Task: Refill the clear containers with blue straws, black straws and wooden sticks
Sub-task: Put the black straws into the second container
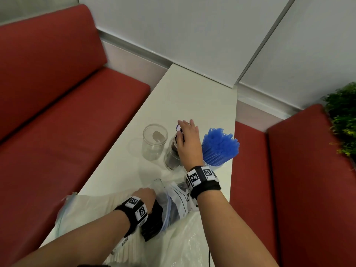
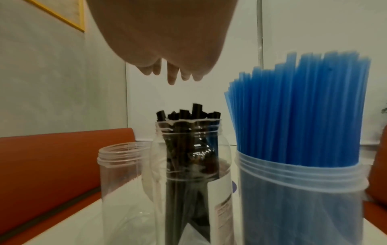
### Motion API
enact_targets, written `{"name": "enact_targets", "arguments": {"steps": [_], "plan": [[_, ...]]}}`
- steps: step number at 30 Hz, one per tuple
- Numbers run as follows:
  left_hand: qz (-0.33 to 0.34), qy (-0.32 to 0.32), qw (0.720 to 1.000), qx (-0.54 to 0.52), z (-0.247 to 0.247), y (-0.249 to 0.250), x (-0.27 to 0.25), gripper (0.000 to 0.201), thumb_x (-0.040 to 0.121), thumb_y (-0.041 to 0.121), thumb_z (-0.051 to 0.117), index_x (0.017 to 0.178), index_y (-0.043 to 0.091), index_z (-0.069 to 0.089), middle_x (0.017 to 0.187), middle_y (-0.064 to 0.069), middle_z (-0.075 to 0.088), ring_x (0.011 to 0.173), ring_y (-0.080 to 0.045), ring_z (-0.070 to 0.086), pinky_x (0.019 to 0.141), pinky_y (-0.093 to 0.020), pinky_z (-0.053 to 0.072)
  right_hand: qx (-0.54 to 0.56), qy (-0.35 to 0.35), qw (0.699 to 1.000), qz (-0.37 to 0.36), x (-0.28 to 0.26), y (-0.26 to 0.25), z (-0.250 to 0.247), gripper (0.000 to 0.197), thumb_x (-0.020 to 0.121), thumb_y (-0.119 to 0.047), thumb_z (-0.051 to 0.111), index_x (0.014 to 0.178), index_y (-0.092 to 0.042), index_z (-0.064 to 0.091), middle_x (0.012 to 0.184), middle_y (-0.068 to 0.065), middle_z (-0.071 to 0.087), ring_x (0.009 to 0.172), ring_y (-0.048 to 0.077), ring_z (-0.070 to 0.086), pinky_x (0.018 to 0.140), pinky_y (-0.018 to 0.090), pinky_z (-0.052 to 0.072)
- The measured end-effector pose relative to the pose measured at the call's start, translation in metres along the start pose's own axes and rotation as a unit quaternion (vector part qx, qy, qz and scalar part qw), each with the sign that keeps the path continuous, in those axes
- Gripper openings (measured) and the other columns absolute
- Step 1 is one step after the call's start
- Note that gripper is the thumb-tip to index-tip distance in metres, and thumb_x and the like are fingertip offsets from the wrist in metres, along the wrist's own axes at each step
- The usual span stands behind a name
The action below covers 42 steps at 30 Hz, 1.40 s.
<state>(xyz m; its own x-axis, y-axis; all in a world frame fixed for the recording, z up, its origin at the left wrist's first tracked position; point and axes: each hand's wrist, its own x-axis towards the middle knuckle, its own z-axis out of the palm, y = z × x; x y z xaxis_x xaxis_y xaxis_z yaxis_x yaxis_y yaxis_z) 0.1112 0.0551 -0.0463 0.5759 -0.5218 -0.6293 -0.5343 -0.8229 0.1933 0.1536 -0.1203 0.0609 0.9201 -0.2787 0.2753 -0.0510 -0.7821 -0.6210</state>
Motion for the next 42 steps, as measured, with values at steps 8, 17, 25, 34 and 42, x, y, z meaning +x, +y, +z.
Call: {"name": "enact_targets", "arguments": {"steps": [8, 17, 25, 34, 42], "plan": [[0.009, -0.029, 0.997, 0.071, 0.003, -0.006, -0.003, 0.025, 0.095, 0.022, 0.051, 0.113, 0.01, 0.064, 0.117, -0.007, 0.066, 0.105, -0.026, 0.063, 0.081, -0.033, 0.05, 0.186, -0.227, 0.945, 0.147, -0.067, -0.013, 0.016, 0.035, 0.095, 0.0, 0.045, 0.116, -0.013, 0.071, 0.099, 0.008, 0.075, 0.091, 0.018, 0.073, 0.095, 0.044, 0.057], [0.019, -0.007, 0.993, 0.117, -0.042, -0.013, -0.025, 0.036, 0.096, 0.027, 0.053, 0.129, 0.014, 0.058, 0.123, -0.008, 0.065, 0.113, -0.024, 0.062, 0.093, -0.032, 0.048, 0.016, -0.403, 0.912, 0.081, -0.119, -0.017, 0.043, 0.052, 0.084, -0.002, 0.065, 0.133, -0.018, 0.058, 0.129, 0.007, 0.066, 0.117, 0.025, 0.06, 0.099, 0.035, 0.049], [0.029, -0.018, 0.991, 0.129, -0.121, 0.003, -0.073, 0.022, 0.086, 0.028, 0.065, 0.095, 0.008, 0.066, 0.079, -0.003, 0.062, 0.086, -0.023, 0.065, 0.075, -0.031, 0.049, 0.02, -0.278, 0.958, 0.061, -0.127, -0.023, 0.06, 0.015, 0.091, -0.028, 0.072, 0.081, -0.022, 0.062, 0.079, 0.012, 0.065, 0.079, 0.02, 0.051, 0.083, 0.035, 0.043], [0.058, 0.172, 0.767, -0.616, -0.163, -0.046, -0.075, 0.055, 0.094, 0.061, 0.044, 0.095, 0.014, 0.072, 0.098, -0.012, 0.074, 0.07, -0.019, 0.069, 0.064, -0.029, 0.052, 0.331, -0.046, 0.932, 0.139, -0.078, -0.069, -0.019, 0.017, 0.095, -0.023, 0.071, 0.09, -0.007, 0.068, 0.075, 0.007, 0.072, 0.071, 0.016, 0.069, 0.077, 0.034, 0.058], [0.088, -0.163, 0.456, -0.871, -0.115, -0.011, -0.049, 0.055, 0.099, 0.044, 0.05, 0.099, -0.005, 0.074, 0.104, -0.02, 0.07, 0.098, -0.034, 0.069, 0.086, -0.046, 0.057, 0.494, 0.058, 0.862, 0.095, -0.053, -0.122, -0.078, 0.016, 0.091, -0.008, 0.073, 0.096, 0.006, 0.067, 0.08, 0.015, 0.066, 0.078, 0.025, 0.068, 0.08, 0.032, 0.059]]}}
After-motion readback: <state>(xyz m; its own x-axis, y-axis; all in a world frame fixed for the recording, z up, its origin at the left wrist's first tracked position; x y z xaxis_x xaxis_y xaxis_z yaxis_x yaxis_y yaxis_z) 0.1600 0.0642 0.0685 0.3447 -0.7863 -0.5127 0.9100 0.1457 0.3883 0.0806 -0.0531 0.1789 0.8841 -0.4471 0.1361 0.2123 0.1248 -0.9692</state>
